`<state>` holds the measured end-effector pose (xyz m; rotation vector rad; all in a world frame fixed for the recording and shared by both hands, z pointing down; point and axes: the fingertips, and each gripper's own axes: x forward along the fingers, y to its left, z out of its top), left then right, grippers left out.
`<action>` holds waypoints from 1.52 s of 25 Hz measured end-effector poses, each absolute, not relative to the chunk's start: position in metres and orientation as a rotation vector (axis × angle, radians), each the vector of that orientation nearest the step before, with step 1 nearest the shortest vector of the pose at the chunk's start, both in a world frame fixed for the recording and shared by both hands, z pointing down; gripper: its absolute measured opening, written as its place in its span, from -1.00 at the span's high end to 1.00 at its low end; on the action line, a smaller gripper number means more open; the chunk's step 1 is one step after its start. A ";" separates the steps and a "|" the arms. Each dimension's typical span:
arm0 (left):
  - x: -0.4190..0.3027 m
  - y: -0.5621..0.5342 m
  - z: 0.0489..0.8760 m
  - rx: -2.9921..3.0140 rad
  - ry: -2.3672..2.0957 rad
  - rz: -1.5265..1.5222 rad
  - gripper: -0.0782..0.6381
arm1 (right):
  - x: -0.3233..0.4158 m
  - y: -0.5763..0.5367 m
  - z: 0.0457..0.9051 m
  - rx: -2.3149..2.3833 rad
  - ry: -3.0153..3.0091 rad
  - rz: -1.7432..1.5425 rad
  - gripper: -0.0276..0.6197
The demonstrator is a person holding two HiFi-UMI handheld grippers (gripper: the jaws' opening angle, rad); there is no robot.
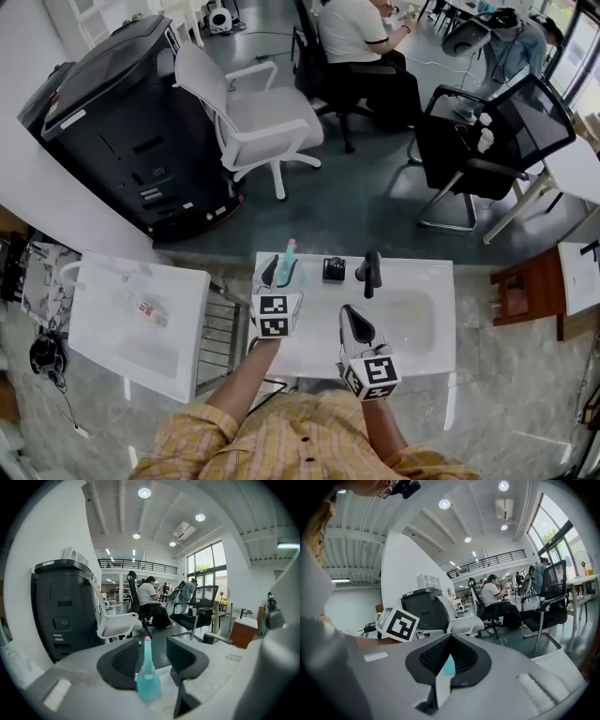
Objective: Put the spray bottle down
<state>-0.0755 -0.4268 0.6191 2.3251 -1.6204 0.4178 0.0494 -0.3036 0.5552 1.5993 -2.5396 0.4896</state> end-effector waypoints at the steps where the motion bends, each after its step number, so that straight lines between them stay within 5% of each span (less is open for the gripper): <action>1: -0.076 -0.423 0.616 2.329 -1.620 0.410 0.28 | 0.049 -0.303 0.553 1.602 -2.542 0.484 0.91; 15: -0.088 -0.358 0.581 2.364 -1.590 0.309 0.36 | 0.028 -0.287 0.525 1.578 -2.603 0.414 0.91; 27: -0.104 -0.305 0.546 2.388 -1.648 0.199 0.78 | 0.018 -0.262 0.512 1.591 -2.631 0.368 0.91; 38: -0.101 -0.266 0.527 2.463 -1.625 0.183 0.79 | 0.014 -0.245 0.505 1.623 -2.619 0.353 0.91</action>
